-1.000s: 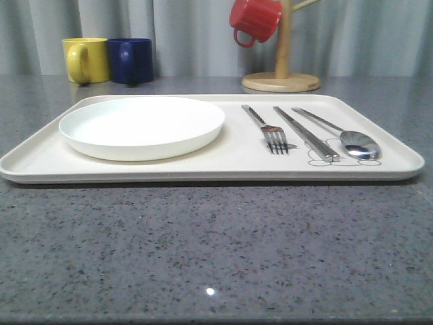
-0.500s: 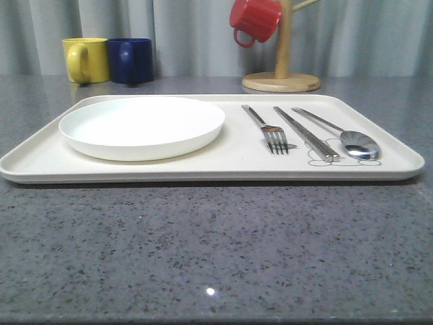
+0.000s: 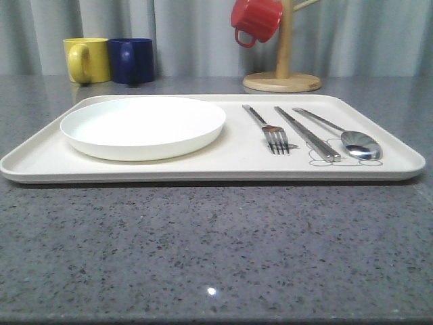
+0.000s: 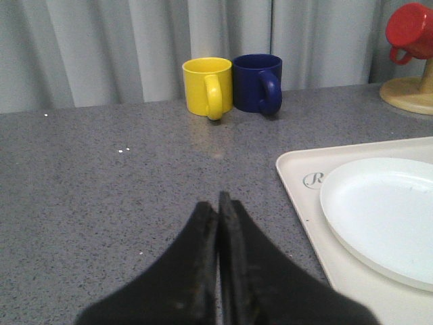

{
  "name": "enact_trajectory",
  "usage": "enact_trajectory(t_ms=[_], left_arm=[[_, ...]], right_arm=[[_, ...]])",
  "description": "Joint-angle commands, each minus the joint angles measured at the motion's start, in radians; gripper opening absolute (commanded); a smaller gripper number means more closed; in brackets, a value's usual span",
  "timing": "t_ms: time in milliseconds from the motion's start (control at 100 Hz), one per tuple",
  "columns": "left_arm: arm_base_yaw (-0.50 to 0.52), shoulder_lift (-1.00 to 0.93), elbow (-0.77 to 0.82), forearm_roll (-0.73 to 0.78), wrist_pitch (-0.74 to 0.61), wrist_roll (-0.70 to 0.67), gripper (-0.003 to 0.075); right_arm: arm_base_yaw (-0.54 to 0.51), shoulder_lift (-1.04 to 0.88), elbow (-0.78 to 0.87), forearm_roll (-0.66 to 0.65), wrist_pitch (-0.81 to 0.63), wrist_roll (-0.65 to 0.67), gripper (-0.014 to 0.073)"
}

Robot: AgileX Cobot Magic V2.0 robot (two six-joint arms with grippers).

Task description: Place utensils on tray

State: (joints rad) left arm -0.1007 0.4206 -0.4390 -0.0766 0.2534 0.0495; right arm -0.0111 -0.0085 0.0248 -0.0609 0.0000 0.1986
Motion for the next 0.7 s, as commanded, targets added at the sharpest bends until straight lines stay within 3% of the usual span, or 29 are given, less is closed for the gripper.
enact_trajectory(t_ms=[0,170,490,690], left_arm=[[-0.023,-0.046,0.024,0.145,-0.146,-0.145,-0.0019],[-0.008,-0.16,0.163,0.157,-0.246,-0.148,-0.0019],[0.086,-0.399,0.409,0.157,-0.248,-0.149,-0.0019],[0.134,-0.458,0.472,0.159,-0.26,-0.151,-0.0019]], right_arm=[[-0.004,-0.019,0.002,-0.012,-0.081,-0.011,-0.0069],[-0.004,-0.019,0.002,-0.012,-0.081,-0.011,-0.0069],[-0.004,-0.019,0.002,-0.012,-0.081,-0.011,-0.0069],[-0.004,-0.019,0.002,-0.012,-0.081,-0.011,-0.0069]])
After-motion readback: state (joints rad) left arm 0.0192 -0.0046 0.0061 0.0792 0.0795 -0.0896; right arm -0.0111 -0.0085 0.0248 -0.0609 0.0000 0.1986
